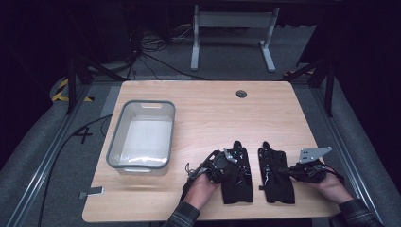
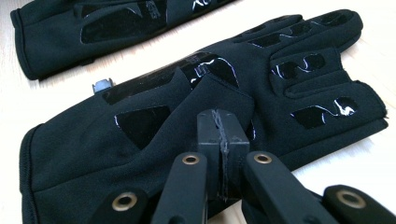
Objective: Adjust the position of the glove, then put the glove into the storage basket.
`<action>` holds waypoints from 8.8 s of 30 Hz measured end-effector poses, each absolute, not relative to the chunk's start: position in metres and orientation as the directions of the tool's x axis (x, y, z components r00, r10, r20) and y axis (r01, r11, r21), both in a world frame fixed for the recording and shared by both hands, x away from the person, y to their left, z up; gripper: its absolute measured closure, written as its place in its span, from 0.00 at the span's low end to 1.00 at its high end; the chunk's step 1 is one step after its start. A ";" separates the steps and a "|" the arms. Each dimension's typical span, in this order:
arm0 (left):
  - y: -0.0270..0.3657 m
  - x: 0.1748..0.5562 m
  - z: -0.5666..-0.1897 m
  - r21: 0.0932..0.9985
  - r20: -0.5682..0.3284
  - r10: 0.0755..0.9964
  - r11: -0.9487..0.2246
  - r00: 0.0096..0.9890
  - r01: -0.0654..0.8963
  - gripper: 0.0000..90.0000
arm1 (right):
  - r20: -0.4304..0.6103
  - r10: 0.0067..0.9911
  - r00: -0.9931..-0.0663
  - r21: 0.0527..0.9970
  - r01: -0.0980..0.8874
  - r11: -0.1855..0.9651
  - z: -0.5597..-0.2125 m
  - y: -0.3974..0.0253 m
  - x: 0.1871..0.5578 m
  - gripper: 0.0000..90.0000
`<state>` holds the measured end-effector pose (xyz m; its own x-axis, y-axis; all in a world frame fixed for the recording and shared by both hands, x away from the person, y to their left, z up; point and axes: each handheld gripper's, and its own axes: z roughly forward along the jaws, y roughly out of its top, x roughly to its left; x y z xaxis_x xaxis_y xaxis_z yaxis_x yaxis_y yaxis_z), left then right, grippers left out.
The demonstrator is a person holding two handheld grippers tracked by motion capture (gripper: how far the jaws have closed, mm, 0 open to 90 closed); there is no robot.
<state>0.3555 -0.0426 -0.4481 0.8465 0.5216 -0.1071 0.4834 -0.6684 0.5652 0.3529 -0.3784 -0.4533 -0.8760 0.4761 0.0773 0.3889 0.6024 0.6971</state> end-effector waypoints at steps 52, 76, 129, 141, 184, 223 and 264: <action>-0.038 0.348 -0.454 0.610 -0.134 0.627 -0.558 0.767 0.563 0.93 | 0.063 0.467 -0.882 0.698 0.373 0.612 -0.454 -0.371 0.350 0.97; -0.030 0.360 -0.414 0.726 -0.256 0.532 -0.445 0.807 0.524 0.94 | 0.041 0.442 -0.896 0.692 0.344 0.635 -0.453 -0.351 0.359 1.00; -0.071 0.372 -0.397 0.768 -0.216 0.447 -0.471 0.868 0.433 1.00 | 0.043 0.479 -0.876 0.761 0.340 0.552 -0.417 -0.363 0.367 1.00; -0.055 0.383 -0.432 0.691 -0.197 0.520 -0.528 0.831 0.494 1.00 | 0.050 0.398 -0.916 0.787 0.281 0.549 -0.395 -0.319 0.377 1.00; -0.085 0.363 -0.429 0.708 -0.206 0.419 -0.560 0.884 0.430 0.99 | 0.031 0.466 -0.884 0.721 0.343 0.602 -0.429 -0.339 0.396 1.00; -0.071 0.382 -0.447 0.616 -0.144 0.519 -0.619 0.842 0.487 1.00 | 0.063 0.360 -0.931 0.686 0.302 0.662 -0.448 -0.315 0.380 1.00; -0.105 0.393 -0.453 0.617 -0.139 0.485 -0.639 0.864 0.458 0.10 | -0.026 0.660 -0.751 0.713 0.449 0.539 -0.465 -0.398 0.356 0.13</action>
<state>0.3931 -0.1047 -0.4525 0.8635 0.4847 -0.1391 0.4584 -0.6394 0.6173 0.3562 -0.3983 -0.4654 -0.7506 0.6602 -0.0262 0.4490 0.5388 0.7128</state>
